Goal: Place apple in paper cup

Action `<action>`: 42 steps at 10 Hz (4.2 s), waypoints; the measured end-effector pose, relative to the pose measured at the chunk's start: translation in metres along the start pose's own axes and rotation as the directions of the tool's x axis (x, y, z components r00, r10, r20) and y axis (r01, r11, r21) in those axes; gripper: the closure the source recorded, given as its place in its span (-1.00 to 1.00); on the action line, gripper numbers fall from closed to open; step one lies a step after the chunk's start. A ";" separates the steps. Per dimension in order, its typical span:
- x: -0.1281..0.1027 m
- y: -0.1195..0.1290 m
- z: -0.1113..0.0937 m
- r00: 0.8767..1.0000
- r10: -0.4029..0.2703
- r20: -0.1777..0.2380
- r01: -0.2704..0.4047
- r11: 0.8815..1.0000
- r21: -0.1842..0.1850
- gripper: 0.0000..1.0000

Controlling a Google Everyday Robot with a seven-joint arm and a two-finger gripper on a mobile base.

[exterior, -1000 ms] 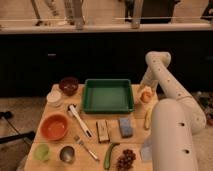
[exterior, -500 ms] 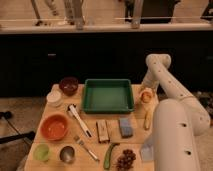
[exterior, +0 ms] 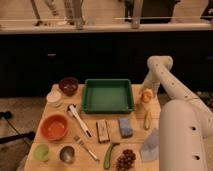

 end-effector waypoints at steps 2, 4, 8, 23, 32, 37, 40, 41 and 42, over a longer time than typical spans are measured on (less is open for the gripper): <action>0.002 0.003 0.006 1.000 -0.003 -0.005 0.003 1.000 -0.016 -0.26; 0.003 0.011 0.010 1.000 -0.004 -0.002 0.004 1.000 -0.031 -0.26; 0.004 0.017 0.020 1.000 -0.013 0.022 0.014 0.999 -0.053 -0.26; 0.023 -0.004 0.029 0.999 -0.040 -0.003 0.040 0.999 -0.034 -0.26; 0.007 0.023 0.022 0.996 -0.026 -0.083 0.027 1.000 0.003 1.00; -0.005 0.026 -0.004 0.992 -0.042 -0.121 0.043 0.999 0.001 1.00; -0.015 0.025 -0.024 0.986 -0.055 -0.155 0.053 0.998 -0.013 1.00; -0.019 0.025 -0.032 0.986 -0.054 -0.161 0.053 0.999 -0.006 1.00; -0.024 0.024 -0.041 0.986 -0.051 -0.161 0.052 0.999 0.003 1.00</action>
